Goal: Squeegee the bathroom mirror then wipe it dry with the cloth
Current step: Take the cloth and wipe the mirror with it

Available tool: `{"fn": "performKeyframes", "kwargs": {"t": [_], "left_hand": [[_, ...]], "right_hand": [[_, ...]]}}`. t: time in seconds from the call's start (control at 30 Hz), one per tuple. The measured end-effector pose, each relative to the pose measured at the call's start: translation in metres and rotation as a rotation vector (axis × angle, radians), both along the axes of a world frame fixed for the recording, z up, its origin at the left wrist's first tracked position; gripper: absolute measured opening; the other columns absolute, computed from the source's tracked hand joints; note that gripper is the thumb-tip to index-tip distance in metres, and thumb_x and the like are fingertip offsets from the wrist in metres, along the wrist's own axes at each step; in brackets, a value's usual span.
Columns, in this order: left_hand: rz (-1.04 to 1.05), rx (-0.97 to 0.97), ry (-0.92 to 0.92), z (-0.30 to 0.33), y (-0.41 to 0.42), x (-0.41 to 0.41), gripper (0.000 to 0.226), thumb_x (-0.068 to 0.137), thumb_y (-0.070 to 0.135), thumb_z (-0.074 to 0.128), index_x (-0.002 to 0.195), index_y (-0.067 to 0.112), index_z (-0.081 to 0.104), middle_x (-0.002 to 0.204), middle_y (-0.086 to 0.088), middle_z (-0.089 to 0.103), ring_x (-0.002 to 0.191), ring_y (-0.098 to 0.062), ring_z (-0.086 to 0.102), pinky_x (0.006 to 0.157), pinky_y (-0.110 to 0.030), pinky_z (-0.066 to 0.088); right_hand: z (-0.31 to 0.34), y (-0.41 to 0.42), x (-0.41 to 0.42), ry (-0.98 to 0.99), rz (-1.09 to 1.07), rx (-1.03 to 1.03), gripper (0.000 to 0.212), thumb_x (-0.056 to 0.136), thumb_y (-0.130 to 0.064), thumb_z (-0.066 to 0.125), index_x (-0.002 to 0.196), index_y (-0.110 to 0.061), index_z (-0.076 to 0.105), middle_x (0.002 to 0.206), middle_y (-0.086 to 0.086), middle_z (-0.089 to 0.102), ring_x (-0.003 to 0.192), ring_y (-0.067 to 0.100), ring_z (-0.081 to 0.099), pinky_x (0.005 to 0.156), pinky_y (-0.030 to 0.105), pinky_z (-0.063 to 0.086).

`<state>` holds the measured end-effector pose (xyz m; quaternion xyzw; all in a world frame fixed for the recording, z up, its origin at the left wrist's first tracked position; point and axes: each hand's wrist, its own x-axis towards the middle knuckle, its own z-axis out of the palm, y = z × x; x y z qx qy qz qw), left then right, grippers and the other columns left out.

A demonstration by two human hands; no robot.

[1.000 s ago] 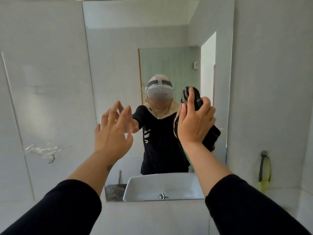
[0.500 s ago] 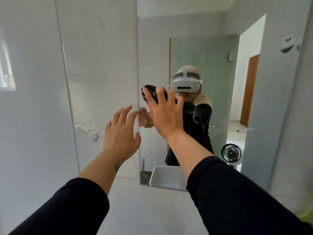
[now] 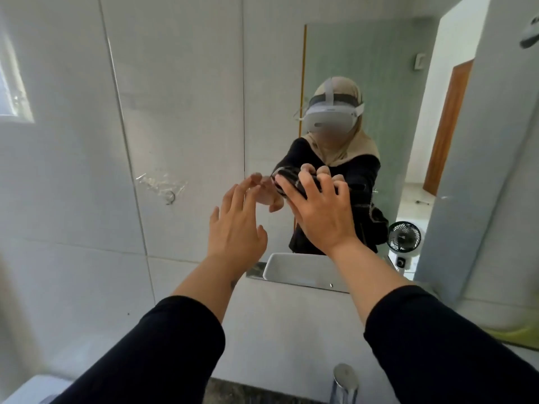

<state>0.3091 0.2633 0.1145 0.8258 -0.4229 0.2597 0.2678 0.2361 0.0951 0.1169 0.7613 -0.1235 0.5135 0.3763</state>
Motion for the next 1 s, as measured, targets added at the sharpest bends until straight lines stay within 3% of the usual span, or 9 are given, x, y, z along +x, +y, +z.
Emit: {"fn": "performKeyframes", "kwargs": {"t": [0.17, 0.33, 0.5, 0.63, 0.73, 1.0], "left_hand": [[-0.062, 0.033, -0.026, 0.002, -0.026, -0.025, 0.075, 0.085, 0.022, 0.060, 0.147, 0.026, 0.016, 0.158, 0.006, 0.004, 0.144, -0.022, 0.010, 0.113, -0.051, 0.029], [-0.057, 0.100, 0.001, 0.003, -0.047, -0.043, 0.086, 0.087, 0.024, 0.057, 0.150, 0.029, -0.001, 0.158, 0.005, -0.011, 0.146, -0.026, 0.004, 0.113, -0.054, 0.026], [-0.016, 0.088, 0.038, -0.007, -0.061, -0.052, 0.091, 0.088, 0.033, 0.055, 0.148, 0.034, -0.012, 0.156, 0.003, -0.026, 0.147, -0.025, -0.011, 0.114, -0.058, 0.020], [-0.011, -0.010, 0.024, -0.019, -0.070, -0.049, 0.095, 0.083, 0.037, 0.060, 0.148, 0.038, -0.011, 0.156, 0.008, -0.026, 0.146, -0.019, -0.017, 0.114, -0.060, 0.015], [0.000, -0.065, -0.013, -0.028, -0.075, -0.045, 0.097, 0.082, 0.039, 0.061, 0.148, 0.038, -0.009, 0.157, 0.007, -0.023, 0.146, -0.018, -0.016, 0.114, -0.060, 0.018], [-0.007, -0.126, -0.094, -0.032, -0.077, -0.039, 0.089, 0.081, 0.032, 0.062, 0.149, 0.033, 0.005, 0.160, 0.000, -0.004, 0.147, -0.024, -0.003, 0.113, -0.063, 0.015]], "right_hand": [[0.004, -0.028, -0.044, -0.095, -0.061, 0.145, 0.045, 0.099, -0.039, 0.040, 0.144, -0.034, 0.035, 0.130, 0.008, 0.033, 0.106, 0.033, 0.047, 0.080, 0.045, 0.042], [0.004, -0.054, -0.086, -0.197, -0.100, 0.302, 0.050, 0.097, -0.039, 0.040, 0.145, -0.034, 0.028, 0.126, 0.009, 0.027, 0.103, 0.031, 0.034, 0.079, 0.047, 0.043], [-0.007, -0.080, -0.122, -0.464, -0.154, 0.489, 0.047, 0.098, -0.041, 0.040, 0.143, -0.031, 0.032, 0.123, 0.009, 0.029, 0.095, 0.036, 0.048, 0.075, 0.046, 0.045], [-0.030, -0.092, -0.137, -0.687, -0.189, 0.680, 0.046, 0.099, -0.037, 0.038, 0.143, -0.027, 0.033, 0.124, 0.019, 0.047, 0.098, 0.037, 0.049, 0.073, 0.047, 0.046], [-0.055, -0.092, -0.133, -0.813, -0.186, 0.751, 0.046, 0.099, -0.034, 0.041, 0.143, -0.025, 0.034, 0.122, 0.020, 0.049, 0.095, 0.035, 0.049, 0.072, 0.045, 0.046], [-0.093, -0.073, -0.098, -0.790, -0.130, 0.672, 0.044, 0.099, -0.035, 0.042, 0.142, -0.025, 0.040, 0.120, 0.009, 0.035, 0.099, 0.030, 0.046, 0.075, 0.046, 0.045]]}}
